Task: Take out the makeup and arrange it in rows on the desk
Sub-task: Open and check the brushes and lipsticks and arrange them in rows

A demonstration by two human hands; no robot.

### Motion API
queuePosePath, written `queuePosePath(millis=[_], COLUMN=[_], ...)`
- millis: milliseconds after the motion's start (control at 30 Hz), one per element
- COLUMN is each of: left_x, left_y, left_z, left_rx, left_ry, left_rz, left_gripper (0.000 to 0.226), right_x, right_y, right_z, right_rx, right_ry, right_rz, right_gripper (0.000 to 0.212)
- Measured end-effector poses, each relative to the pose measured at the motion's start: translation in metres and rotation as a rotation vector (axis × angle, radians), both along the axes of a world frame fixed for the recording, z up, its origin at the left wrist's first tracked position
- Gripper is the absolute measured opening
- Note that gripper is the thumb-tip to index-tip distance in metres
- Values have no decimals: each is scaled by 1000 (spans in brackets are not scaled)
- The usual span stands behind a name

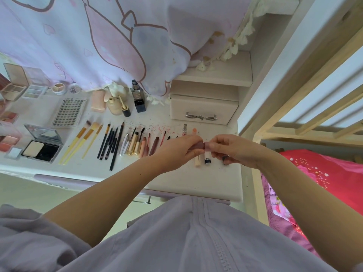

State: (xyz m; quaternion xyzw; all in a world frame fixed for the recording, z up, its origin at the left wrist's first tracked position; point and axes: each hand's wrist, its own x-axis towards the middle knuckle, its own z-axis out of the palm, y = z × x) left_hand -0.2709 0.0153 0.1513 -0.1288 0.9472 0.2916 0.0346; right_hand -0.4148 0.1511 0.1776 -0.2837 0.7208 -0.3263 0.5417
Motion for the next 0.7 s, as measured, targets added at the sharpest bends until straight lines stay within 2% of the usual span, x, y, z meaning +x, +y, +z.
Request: queuePosePath(millis=[67,200,333,500,633,700], left_x=[0,0,-1,-2,-4,-4], left_y=[-3,-4,-6,-8,-10,-12], left_z=[0,3,2,3,5,5], left_rx=[-1,-18,-11,-18,-40,-35], left_ry=[-1,-5,-4,-6,-15,-12], left_rz=[6,-13,-6,-14,-27,-29], left_gripper=[27,27,27,28,29,30], right_x=[0,0,-3,0,-3,-5], right_y=[-2,-6,-4,-10,-10,-10], right_z=[1,2,-1,-1,0,3], right_rx=[-24,54,6,102,17,19], right_ry=[-9,-5,42,-62,-64,-46], right_rz=[-18,-30,26,-36,-12,-12], right_gripper=[31,43,30,55,37,35])
